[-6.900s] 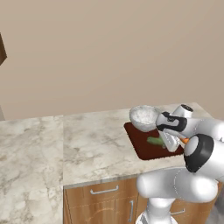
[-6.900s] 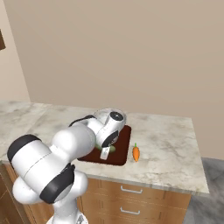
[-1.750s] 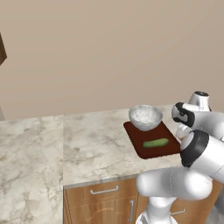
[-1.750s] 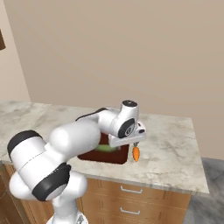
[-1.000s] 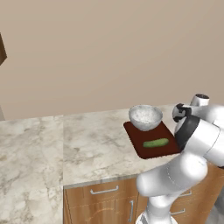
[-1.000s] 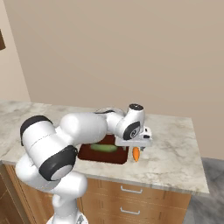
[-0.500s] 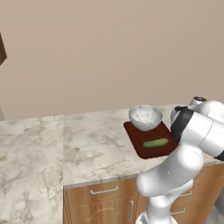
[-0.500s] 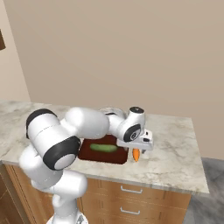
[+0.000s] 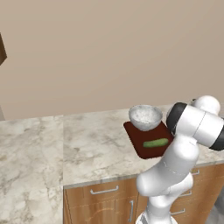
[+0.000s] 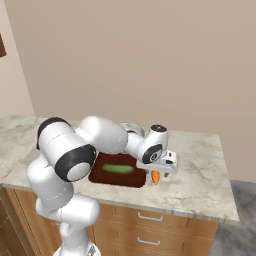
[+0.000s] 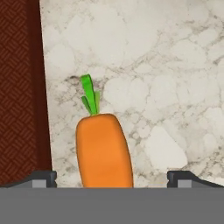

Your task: Place the two vegetables and bowl onto the tray for setting up a vegetable dip station.

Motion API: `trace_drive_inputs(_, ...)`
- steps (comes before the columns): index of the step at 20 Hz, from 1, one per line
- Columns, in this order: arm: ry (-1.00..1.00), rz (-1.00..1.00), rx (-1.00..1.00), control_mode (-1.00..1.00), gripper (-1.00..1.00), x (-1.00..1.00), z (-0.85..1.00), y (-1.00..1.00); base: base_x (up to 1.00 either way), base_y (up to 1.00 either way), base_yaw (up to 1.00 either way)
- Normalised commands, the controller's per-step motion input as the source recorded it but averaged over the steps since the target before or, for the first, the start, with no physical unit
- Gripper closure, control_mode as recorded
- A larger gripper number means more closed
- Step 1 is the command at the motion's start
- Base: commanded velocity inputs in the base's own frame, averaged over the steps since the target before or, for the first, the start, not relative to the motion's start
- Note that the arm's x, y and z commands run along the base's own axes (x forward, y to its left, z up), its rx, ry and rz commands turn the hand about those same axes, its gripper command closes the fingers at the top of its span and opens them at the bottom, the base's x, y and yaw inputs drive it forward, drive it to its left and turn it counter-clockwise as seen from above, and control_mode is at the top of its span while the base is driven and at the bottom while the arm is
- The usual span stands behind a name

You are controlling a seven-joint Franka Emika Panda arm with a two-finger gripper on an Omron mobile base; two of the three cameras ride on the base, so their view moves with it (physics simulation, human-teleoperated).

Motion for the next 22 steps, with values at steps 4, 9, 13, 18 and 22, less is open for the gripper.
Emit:
trace_drive_inputs(4,0.0,0.0,0.0,-1.0,-1.0,0.08,-0.15,-0.07,0.0,0.0,0.0)
trace_drive_inputs(9,0.0,0.0,0.0,-1.0,-1.0,0.08,-0.17,-0.03,0.0,0.0,0.0)
trace_drive_inputs(13,0.0,0.0,0.0,-1.0,1.0,0.01,-0.16,0.0,0.0,0.0,0.0)
trace_drive_inputs(18,0.0,0.0,0.0,-1.0,1.0,-0.01,-0.06,0.0,0.0,0.0,0.0)
trace_drive_inputs(22,0.0,0.0,0.0,-1.0,1.0,-0.08,0.07,0.0,0.0,0.0,0.0)
